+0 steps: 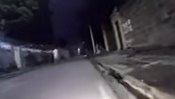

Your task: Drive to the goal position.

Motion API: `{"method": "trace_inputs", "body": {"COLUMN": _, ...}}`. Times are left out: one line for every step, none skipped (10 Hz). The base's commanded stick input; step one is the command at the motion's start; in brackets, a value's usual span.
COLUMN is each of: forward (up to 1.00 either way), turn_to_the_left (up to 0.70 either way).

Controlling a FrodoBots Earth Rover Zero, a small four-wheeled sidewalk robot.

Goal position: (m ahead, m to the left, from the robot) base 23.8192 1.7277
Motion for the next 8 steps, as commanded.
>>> {"method": "trace_inputs", "body": {"forward": 0.7, "turn_to_the_left": 0.0}}
{"method": "trace_inputs", "body": {"forward": 0.7, "turn_to_the_left": 0.0}}
{"method": "trace_inputs", "body": {"forward": 0.7, "turn_to_the_left": 0.0}}
{"method": "trace_inputs", "body": {"forward": 0.7, "turn_to_the_left": 0.0}}
{"method": "trace_inputs", "body": {"forward": 0.7, "turn_to_the_left": 0.0}}
{"method": "trace_inputs", "body": {"forward": 0.7, "turn_to_the_left": 0.0}}
{"method": "trace_inputs", "body": {"forward": 0.7, "turn_to_the_left": 0.0}}
{"method": "trace_inputs", "body": {"forward": 0.7, "turn_to_the_left": 0.0}}
